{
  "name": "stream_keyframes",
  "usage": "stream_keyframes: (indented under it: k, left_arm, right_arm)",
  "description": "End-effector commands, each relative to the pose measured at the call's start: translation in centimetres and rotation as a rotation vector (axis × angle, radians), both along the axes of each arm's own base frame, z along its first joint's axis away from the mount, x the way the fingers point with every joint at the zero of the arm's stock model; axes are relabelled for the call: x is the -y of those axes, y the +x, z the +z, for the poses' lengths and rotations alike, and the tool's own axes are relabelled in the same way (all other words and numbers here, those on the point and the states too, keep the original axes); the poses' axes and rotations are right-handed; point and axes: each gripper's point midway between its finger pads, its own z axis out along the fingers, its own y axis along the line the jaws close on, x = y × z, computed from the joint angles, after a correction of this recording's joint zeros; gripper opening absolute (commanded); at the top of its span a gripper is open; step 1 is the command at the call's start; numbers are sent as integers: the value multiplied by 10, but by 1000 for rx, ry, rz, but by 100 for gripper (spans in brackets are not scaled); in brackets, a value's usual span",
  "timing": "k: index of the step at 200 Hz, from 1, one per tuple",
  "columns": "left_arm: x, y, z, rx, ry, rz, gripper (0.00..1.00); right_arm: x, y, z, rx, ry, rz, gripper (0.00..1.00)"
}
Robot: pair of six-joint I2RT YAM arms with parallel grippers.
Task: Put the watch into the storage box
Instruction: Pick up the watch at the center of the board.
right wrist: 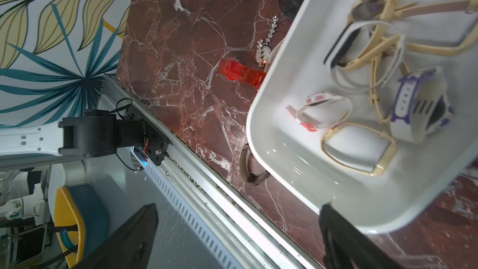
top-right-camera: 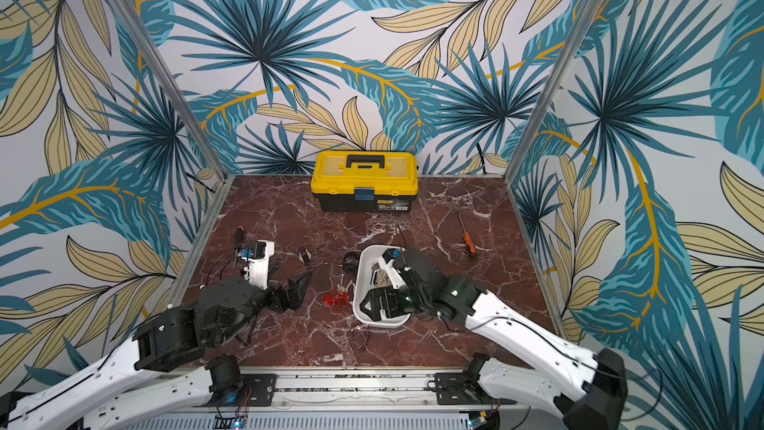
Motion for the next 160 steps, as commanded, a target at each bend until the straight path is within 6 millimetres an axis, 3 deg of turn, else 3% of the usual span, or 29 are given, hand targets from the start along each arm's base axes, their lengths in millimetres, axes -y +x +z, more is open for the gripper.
stream_keyframes:
  k: [1,21,42,69,99,130,160]
  left_arm:
    - [-13,-3,-26,-59,33,51,100]
    - [-17,-8,-33,-92,37,50,100]
    - [-19,-12,-42,-105,35,44,100]
    - [-17,-16,-49,-105,19,13,100]
    - [-17,-18,-48,-82,-5,-7,100]
    - [-21,-21,-44,-62,-21,-12,100]
    - [-26,-22,-48,-64,-8,-5,100]
  right_arm:
    - [-23,22,-7,27,-77,-16,95]
    - [-51,33,-10,-13,-21,-37,89]
    - [-87,32,-9,-62,77,14,86]
    - [-94,44,-6,-17,-49,124,87]
    - [-97,53,-18,-56,-162,284,87]
    - [-95,72,-27,-80,-166,333,87]
    - [-100,68,-36,-105,-197,460,86]
